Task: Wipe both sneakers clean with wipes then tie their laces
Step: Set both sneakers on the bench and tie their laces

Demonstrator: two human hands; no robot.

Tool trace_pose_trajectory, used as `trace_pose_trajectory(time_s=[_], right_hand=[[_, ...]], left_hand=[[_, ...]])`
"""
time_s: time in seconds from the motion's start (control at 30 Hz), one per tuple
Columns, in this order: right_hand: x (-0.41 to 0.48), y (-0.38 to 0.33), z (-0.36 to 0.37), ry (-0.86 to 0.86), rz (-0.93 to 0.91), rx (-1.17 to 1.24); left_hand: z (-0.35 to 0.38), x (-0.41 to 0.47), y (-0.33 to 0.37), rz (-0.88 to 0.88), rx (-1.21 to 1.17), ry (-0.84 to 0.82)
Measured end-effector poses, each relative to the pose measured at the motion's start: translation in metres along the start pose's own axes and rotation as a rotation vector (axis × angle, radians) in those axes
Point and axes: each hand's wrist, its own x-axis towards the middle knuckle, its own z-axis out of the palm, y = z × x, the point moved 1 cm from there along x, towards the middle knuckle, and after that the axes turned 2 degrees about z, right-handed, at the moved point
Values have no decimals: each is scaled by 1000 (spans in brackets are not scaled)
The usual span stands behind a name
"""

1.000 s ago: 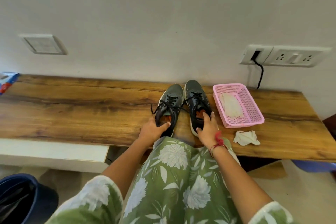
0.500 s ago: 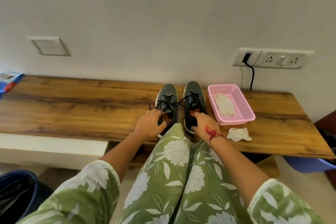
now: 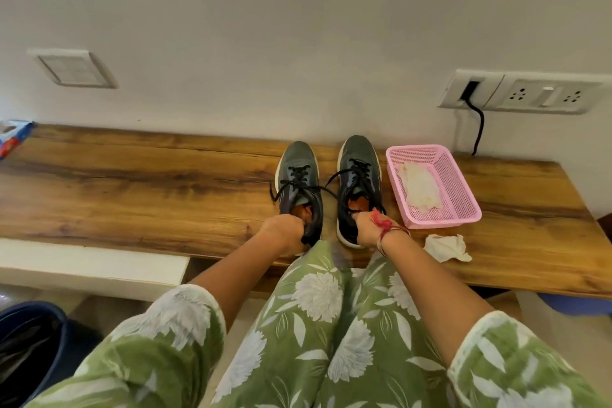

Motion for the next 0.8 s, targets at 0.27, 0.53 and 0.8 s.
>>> trace_pose_trajectory(time_s=[0.27,0.53,0.8], right_hand=[[-15,-4,4,237,67,-103],[-26,-15,7,354,-1,-136],[-8,3,6,244,-80,-11]], left_hand=[[-6,-7,10,-27,136,140],[7,-15,2,82,129,431],[13,-6,-8,193,-3,264]])
